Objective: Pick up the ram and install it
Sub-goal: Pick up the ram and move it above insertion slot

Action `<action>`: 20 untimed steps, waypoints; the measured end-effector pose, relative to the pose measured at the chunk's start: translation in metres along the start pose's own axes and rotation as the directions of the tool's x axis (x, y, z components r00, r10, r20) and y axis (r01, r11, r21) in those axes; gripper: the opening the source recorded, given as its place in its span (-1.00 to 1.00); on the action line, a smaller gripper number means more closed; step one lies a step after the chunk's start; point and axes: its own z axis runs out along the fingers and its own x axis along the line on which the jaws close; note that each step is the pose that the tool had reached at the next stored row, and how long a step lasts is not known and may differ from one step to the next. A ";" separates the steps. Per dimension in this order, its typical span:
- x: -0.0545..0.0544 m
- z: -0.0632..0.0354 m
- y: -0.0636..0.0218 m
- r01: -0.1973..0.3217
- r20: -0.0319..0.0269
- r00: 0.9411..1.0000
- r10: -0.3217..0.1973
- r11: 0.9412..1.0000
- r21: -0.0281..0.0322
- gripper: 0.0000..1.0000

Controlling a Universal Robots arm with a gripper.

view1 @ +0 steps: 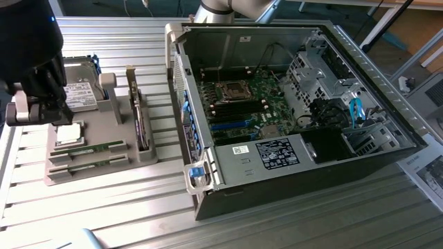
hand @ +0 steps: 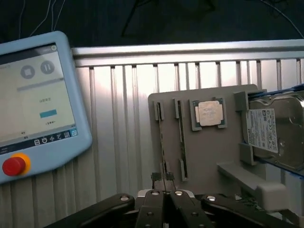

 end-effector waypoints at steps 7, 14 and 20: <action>0.000 0.0015 0.0000 0.134 -0.004 0.991 -0.134 0.991 -0.004 -0.80; 0.000 0.0015 0.0000 0.134 -0.004 0.991 -0.134 0.991 -0.004 -0.54; 0.000 0.0021 -0.0001 0.134 -0.005 0.991 -0.134 0.991 -0.004 -0.28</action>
